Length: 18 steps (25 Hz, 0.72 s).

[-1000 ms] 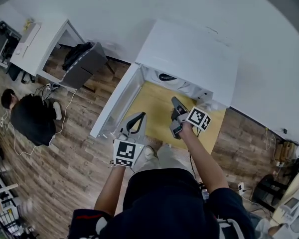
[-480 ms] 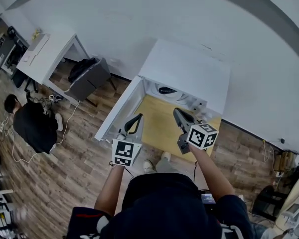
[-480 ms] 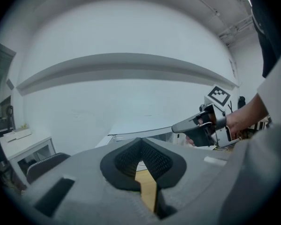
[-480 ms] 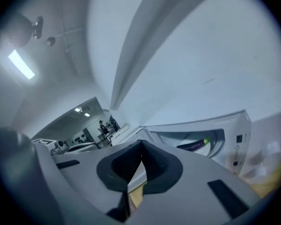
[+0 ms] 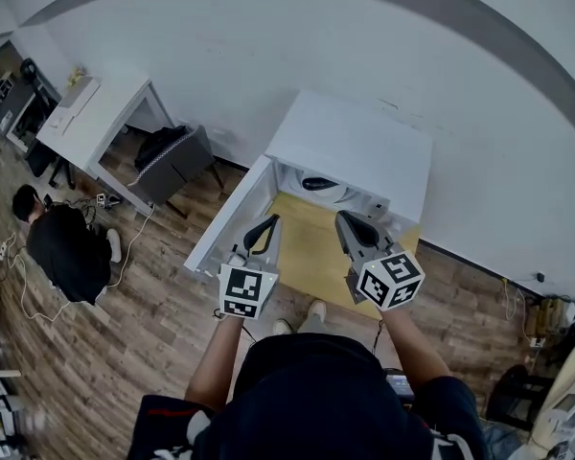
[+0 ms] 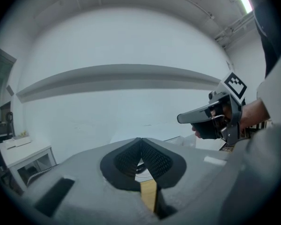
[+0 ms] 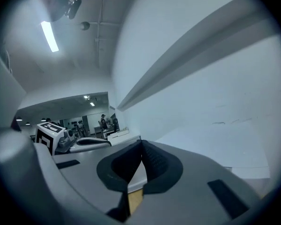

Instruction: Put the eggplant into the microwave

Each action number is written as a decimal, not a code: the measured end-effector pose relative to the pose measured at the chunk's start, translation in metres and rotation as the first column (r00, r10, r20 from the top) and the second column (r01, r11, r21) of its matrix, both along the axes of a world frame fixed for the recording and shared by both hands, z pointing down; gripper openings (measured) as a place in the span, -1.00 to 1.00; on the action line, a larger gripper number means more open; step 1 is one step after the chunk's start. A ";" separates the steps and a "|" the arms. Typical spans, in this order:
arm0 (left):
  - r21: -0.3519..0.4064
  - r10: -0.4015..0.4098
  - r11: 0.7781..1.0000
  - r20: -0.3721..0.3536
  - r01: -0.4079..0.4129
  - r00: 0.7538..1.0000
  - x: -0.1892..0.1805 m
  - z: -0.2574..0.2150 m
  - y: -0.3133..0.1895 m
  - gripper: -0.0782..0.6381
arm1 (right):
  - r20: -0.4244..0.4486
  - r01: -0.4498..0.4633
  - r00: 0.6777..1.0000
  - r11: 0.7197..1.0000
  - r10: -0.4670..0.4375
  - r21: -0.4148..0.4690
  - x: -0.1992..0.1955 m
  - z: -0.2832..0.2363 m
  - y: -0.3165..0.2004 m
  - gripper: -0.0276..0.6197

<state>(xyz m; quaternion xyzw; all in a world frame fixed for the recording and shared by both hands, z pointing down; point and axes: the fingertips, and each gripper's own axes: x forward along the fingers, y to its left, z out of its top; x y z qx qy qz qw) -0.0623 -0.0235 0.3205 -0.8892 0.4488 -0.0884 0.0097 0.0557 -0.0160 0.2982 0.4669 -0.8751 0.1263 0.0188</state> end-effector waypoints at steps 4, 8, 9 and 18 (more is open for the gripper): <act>0.016 -0.004 1.000 -0.007 0.004 1.000 0.002 -0.012 0.003 -0.73 | -0.034 -0.027 0.999 0.997 0.030 0.075 0.009 -0.016 0.008 -0.88; 0.022 -0.018 1.000 -0.028 0.019 0.999 0.000 -0.024 0.005 -0.73 | -0.004 -0.063 0.998 0.992 0.064 0.110 0.019 -0.029 0.006 -0.88; 0.022 -0.021 1.000 -0.032 0.022 0.999 0.000 -0.026 0.007 -0.73 | -0.004 -0.068 0.998 0.991 0.069 0.117 0.021 -0.031 0.006 -0.88; 0.036 -0.028 0.999 -0.024 0.029 0.999 -0.001 -0.037 0.010 -0.73 | 0.002 -0.076 0.997 0.988 0.077 0.132 0.026 -0.034 0.002 -0.88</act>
